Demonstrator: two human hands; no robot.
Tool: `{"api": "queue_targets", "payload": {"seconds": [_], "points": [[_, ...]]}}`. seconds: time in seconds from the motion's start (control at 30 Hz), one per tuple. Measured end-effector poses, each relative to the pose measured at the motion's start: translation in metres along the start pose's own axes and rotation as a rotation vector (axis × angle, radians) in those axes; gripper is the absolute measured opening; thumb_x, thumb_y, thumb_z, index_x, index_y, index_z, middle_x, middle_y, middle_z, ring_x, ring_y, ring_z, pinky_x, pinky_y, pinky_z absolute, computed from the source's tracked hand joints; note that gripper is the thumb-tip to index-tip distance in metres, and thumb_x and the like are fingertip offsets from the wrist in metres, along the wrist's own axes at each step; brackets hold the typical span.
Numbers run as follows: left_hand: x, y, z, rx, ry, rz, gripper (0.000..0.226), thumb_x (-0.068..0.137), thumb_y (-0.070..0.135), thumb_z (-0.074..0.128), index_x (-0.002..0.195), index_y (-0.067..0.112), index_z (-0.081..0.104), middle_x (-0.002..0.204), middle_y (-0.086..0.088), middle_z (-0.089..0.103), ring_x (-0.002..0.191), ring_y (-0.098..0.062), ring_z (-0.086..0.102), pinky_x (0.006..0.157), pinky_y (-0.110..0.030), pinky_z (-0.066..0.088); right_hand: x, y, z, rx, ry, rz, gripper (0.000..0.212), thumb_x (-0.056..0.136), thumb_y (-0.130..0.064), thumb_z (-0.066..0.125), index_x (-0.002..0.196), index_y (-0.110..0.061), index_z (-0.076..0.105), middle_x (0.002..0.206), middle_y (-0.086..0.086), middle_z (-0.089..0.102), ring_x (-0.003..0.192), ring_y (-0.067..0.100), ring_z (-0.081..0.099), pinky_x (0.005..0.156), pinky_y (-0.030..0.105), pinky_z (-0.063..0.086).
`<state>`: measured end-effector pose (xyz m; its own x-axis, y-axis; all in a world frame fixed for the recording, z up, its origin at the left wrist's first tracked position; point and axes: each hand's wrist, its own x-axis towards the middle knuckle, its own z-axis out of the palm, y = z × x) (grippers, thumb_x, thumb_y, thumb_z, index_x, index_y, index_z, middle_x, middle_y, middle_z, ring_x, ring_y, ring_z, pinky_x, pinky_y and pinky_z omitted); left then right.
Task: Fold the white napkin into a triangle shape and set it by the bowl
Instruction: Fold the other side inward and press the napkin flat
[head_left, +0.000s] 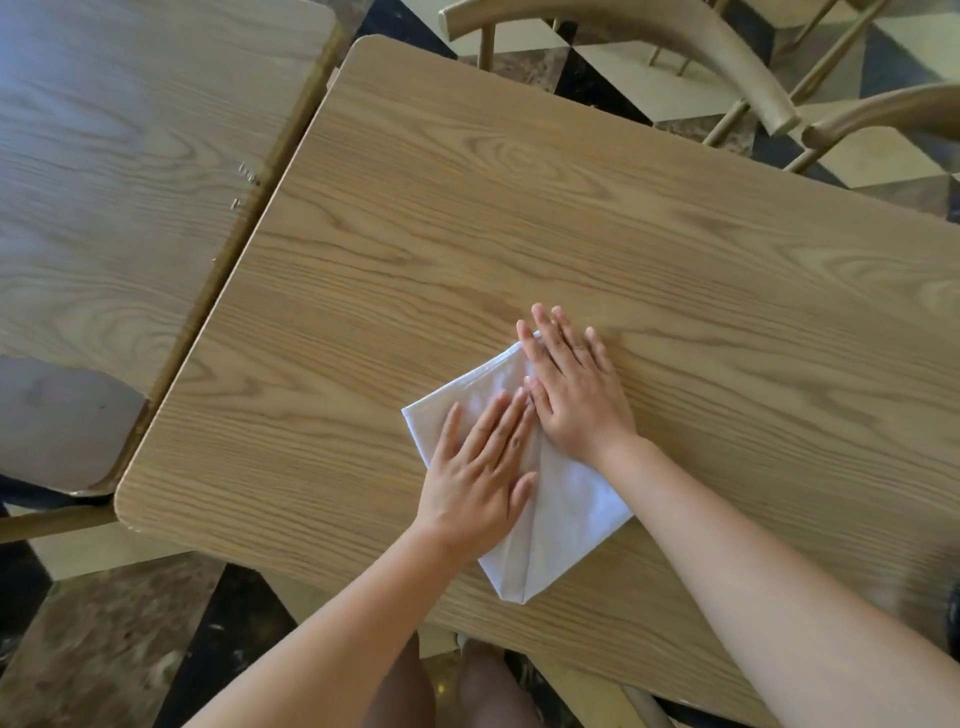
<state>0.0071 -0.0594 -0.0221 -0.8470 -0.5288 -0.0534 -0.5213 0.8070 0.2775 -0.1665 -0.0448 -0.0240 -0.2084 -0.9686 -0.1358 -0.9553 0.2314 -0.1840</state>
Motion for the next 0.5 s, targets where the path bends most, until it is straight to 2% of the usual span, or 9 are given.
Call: {"api": "queue_targets", "payload": {"seconds": [0.13, 0.27, 0.4, 0.5], "points": [[-0.040, 0.001, 0.005, 0.054, -0.088, 0.175, 0.059, 0.093, 0.044, 0.031, 0.144, 0.014, 0.031, 0.152, 0.001, 0.028, 0.140, -0.017, 0.023, 0.110, -0.047, 0.020, 0.001, 0.000, 0.002, -0.003, -0.003, 0.006, 0.058, 0.092, -0.034, 0.018, 0.148, -0.022, 0.011, 0.157, 0.001, 0.010, 0.144, 0.019, 0.007, 0.115, 0.047, 0.011], [-0.077, 0.007, 0.002, 0.008, -0.121, 0.213, 0.070, 0.093, 0.054, 0.025, 0.144, 0.007, 0.029, 0.153, -0.006, 0.025, 0.142, -0.019, 0.021, 0.111, -0.044, 0.020, 0.001, 0.001, 0.003, 0.001, 0.011, 0.009, 0.057, 0.092, -0.034, 0.018, 0.148, -0.022, 0.011, 0.157, 0.002, 0.010, 0.144, 0.019, 0.007, 0.115, 0.048, 0.012], [-0.040, 0.005, -0.010, -0.038, 0.062, -0.069, 0.063, 0.095, 0.046, 0.024, 0.146, 0.010, 0.023, 0.154, -0.006, 0.018, 0.143, -0.017, 0.018, 0.116, -0.047, 0.008, 0.001, 0.000, 0.005, -0.011, 0.019, 0.011, 0.057, 0.093, -0.033, 0.023, 0.148, -0.022, 0.011, 0.158, 0.002, 0.010, 0.144, 0.019, 0.007, 0.116, 0.048, 0.012], [0.013, -0.006, -0.020, 0.012, 0.029, -0.204, 0.063, 0.092, 0.044, 0.024, 0.146, 0.011, 0.022, 0.153, -0.005, 0.012, 0.142, -0.020, 0.016, 0.115, -0.049, 0.003, 0.001, 0.002, 0.006, 0.005, 0.008, 0.012, 0.057, 0.095, -0.032, 0.028, 0.148, -0.023, 0.009, 0.158, 0.001, 0.008, 0.144, 0.017, 0.004, 0.116, 0.048, 0.010]]}}
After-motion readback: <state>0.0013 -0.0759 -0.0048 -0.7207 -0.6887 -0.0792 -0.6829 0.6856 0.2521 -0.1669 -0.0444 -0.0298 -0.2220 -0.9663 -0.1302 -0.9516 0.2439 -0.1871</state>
